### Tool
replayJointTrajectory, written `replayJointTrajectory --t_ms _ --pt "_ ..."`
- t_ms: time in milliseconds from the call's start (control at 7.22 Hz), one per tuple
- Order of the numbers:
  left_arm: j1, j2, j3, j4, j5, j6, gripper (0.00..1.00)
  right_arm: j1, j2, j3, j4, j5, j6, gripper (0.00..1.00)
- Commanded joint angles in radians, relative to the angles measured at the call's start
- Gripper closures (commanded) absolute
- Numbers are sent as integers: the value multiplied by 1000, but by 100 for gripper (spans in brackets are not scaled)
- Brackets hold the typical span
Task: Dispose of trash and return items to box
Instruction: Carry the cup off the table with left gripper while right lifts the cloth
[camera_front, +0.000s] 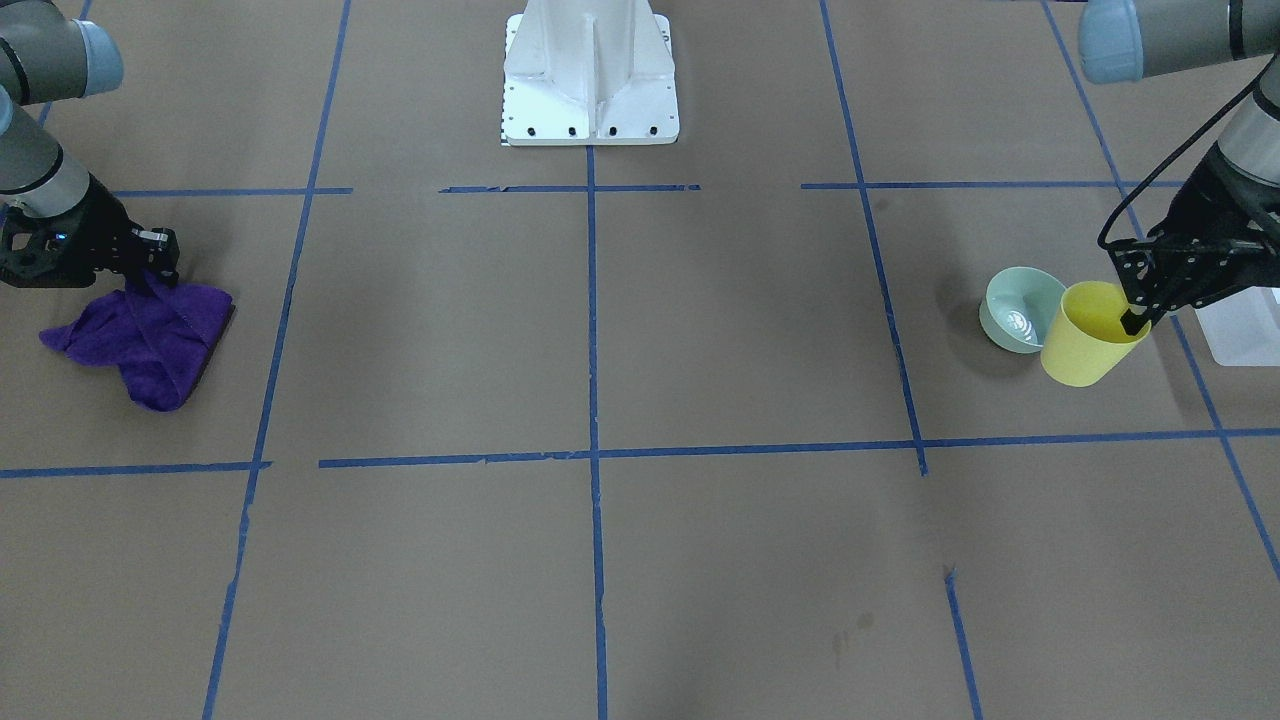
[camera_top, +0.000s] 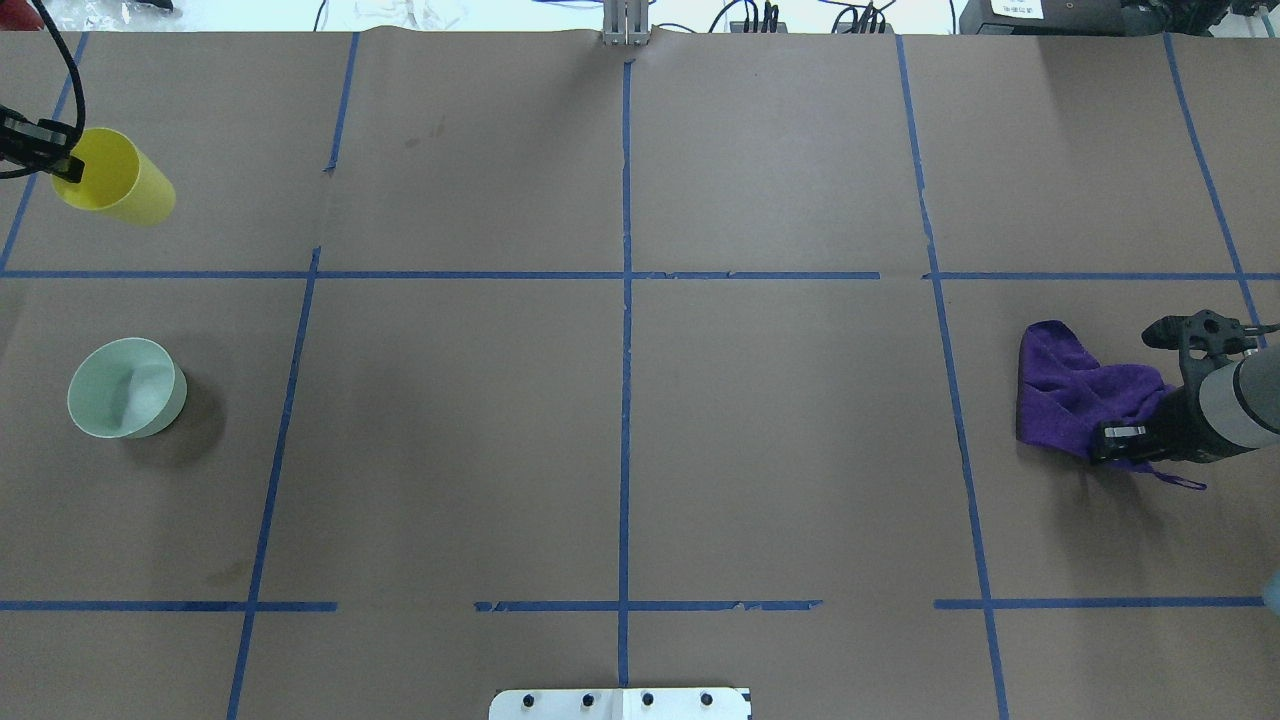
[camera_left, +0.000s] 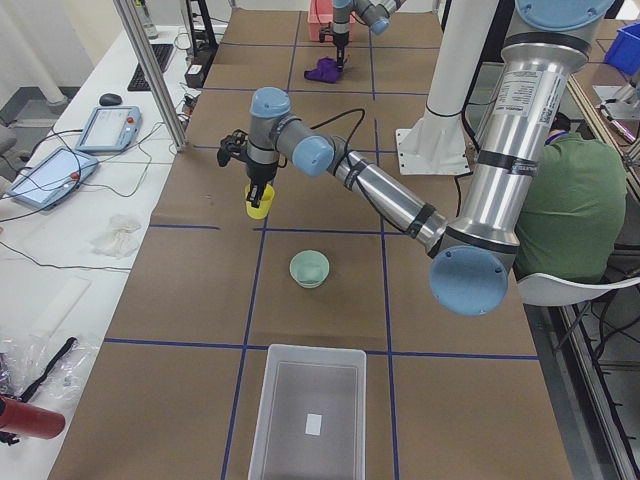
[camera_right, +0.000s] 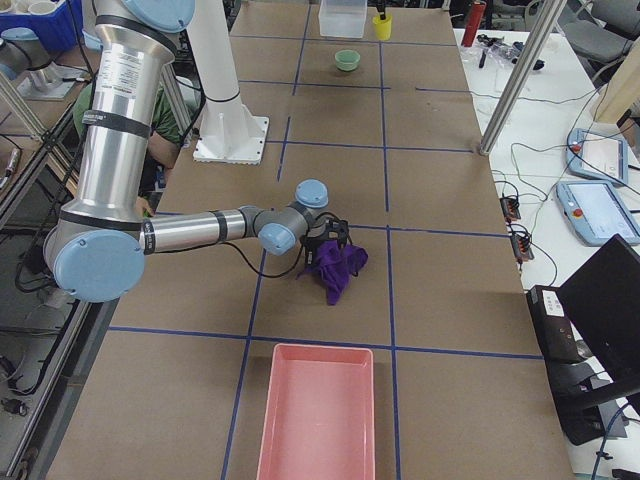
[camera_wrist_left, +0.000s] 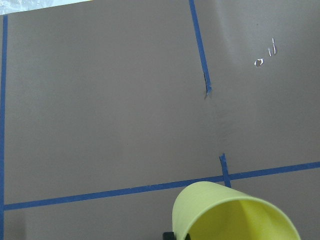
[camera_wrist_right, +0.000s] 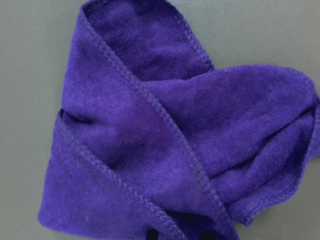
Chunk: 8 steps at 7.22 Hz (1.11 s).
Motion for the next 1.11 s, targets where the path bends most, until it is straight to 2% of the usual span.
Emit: replayJointTrajectory --t_ms 0,277,415,554,831,969 --pt "-48 4 30 2 -2 82 100 60 5 10 1 -5 0 100" --pt "-165 4 125 0 -5 281 100 123 3 67 -26 13 0 100" --pt "-223 4 168 2 -5 376 100 176 3 134 -84 56 -1 100" --pt "-249 4 203 -3 -2 438 100 277 5 197 -110 163 -1 100" --pt "-328 66 278 -15 -3 612 100 460 6 249 -111 364 -1 100" --pt "-342 81 308 -15 -3 656 100 509 2 262 -111 384 -3 100"
